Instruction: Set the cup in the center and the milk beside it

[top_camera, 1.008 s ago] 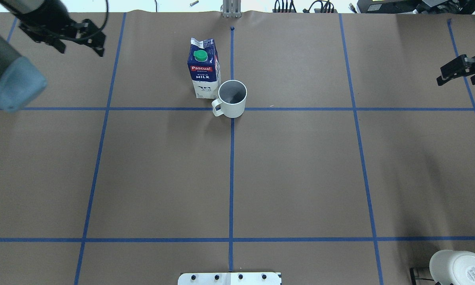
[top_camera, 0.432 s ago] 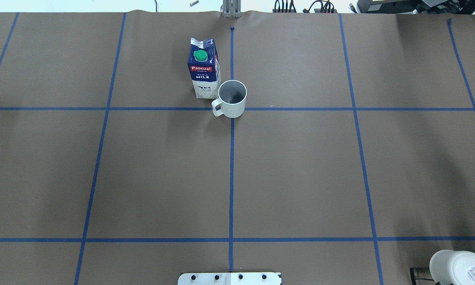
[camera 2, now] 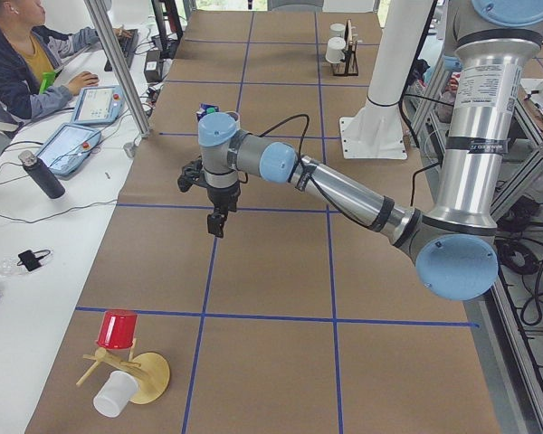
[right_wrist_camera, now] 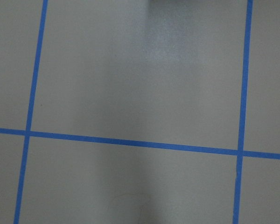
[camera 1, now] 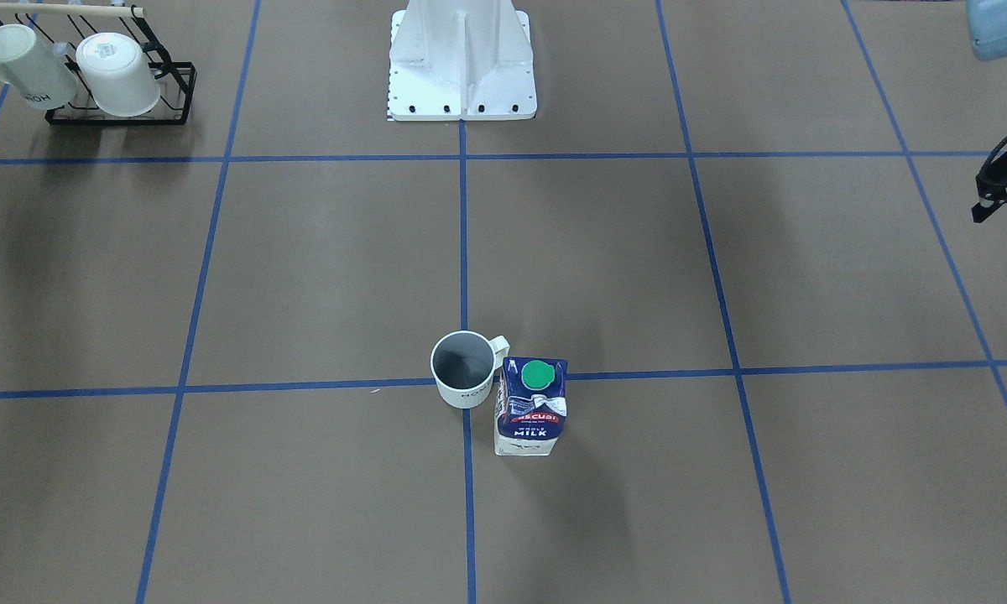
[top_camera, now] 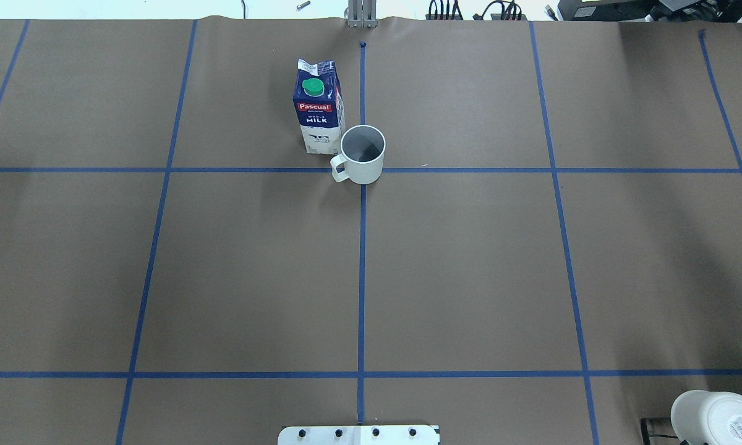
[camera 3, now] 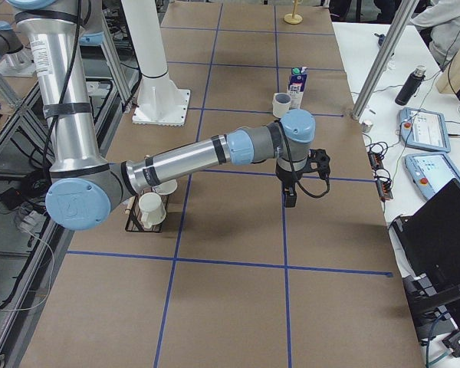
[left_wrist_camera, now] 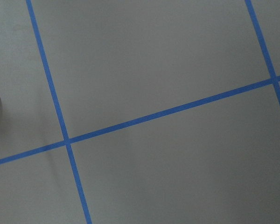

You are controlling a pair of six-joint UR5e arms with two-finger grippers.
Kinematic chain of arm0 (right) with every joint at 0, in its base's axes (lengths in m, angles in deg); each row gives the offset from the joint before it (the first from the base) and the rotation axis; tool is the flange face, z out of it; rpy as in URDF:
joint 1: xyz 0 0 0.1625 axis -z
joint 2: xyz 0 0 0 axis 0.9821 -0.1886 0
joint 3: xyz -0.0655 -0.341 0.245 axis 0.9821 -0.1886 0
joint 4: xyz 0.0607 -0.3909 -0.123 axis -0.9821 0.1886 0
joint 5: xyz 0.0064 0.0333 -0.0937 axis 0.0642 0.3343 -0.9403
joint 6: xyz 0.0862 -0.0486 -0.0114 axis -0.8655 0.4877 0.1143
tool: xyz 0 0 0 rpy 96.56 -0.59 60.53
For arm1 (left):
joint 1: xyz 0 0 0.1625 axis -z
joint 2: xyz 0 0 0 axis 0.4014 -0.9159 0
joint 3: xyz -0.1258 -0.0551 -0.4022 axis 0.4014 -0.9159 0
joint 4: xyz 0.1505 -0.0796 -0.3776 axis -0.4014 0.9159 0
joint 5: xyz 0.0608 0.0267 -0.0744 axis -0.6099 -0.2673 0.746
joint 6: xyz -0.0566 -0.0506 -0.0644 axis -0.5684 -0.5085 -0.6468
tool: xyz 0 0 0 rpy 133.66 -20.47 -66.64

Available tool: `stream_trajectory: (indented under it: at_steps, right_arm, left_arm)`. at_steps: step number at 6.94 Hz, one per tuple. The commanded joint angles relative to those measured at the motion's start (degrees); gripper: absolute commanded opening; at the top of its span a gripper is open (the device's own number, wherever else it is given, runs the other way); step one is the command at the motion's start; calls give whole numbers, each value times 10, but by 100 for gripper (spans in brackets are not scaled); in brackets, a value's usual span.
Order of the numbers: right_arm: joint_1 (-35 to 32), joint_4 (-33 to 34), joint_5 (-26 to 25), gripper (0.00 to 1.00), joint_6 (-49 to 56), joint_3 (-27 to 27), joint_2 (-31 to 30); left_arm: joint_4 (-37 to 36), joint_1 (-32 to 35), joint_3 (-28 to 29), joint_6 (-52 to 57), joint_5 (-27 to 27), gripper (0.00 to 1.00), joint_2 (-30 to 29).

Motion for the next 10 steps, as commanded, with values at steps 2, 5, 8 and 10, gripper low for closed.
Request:
stream_trajectory:
  at_steps: [2, 5, 8, 10]
  right_arm:
    - [22, 41, -40, 100, 39, 23, -3]
    - [24, 43, -40, 100, 39, 39, -14]
    - [29, 43, -37, 100, 38, 49, -19]
    - [29, 43, -37, 100, 38, 55, -23]
  left_arm:
    - [4, 0, -1, -37, 6, 99, 18]
    - [7, -1, 9, -37, 7, 99, 13]
    - [35, -1, 10, -41, 7, 99, 15]
    - [43, -1, 7, -45, 21, 99, 15]
